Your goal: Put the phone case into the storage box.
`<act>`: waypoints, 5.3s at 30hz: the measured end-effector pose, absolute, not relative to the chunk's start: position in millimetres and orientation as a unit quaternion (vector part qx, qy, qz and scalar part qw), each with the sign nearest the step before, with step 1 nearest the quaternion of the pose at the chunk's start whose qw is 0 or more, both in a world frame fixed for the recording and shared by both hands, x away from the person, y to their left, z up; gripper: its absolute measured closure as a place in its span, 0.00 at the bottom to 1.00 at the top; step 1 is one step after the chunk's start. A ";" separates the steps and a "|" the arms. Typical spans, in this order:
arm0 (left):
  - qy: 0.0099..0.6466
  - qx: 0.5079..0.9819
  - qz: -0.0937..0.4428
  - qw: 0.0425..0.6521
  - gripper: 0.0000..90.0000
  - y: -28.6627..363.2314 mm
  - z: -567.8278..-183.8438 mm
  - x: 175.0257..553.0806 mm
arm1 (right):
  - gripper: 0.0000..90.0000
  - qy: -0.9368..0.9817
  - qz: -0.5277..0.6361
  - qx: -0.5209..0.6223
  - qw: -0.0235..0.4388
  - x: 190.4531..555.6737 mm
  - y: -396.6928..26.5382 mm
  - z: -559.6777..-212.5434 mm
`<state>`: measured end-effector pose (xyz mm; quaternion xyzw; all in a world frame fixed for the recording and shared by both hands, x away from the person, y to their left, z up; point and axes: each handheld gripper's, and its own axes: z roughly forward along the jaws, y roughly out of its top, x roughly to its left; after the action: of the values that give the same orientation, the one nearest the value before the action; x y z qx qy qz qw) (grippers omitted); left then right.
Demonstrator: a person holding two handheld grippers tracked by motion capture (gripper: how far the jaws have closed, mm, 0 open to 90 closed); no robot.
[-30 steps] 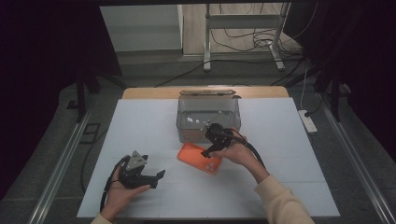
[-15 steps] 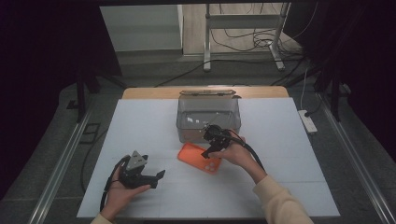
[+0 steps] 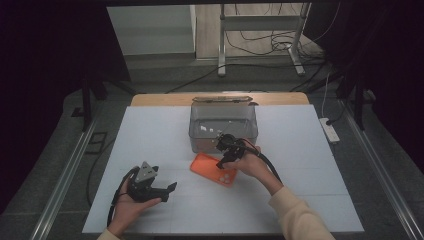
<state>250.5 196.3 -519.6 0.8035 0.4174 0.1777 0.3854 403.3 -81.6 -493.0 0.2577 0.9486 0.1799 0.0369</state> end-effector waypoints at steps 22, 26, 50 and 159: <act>0.414 0.804 0.181 0.387 0.13 195.3 -519.3 249.7 | 0.76 0.950 0.162 0.266 0.025 410.6 -80.5 -497.7; 0.414 0.803 0.182 0.388 0.13 195.5 -519.2 249.5 | 0.81 0.950 0.161 0.265 0.024 411.2 -80.3 -497.4; 0.415 0.802 0.183 0.389 0.13 196.1 -519.2 249.6 | 0.97 0.967 0.147 0.200 0.060 407.1 -76.1 -496.4; 0.421 0.800 0.177 0.389 0.14 199.0 -520.1 251.3 | 0.99 0.939 0.299 0.129 0.113 357.2 -116.9 -382.3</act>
<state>251.3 199.0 -520.1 0.8000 0.4214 0.1767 0.3888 357.2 -116.9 -382.3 0.1291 0.9389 0.2986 0.1126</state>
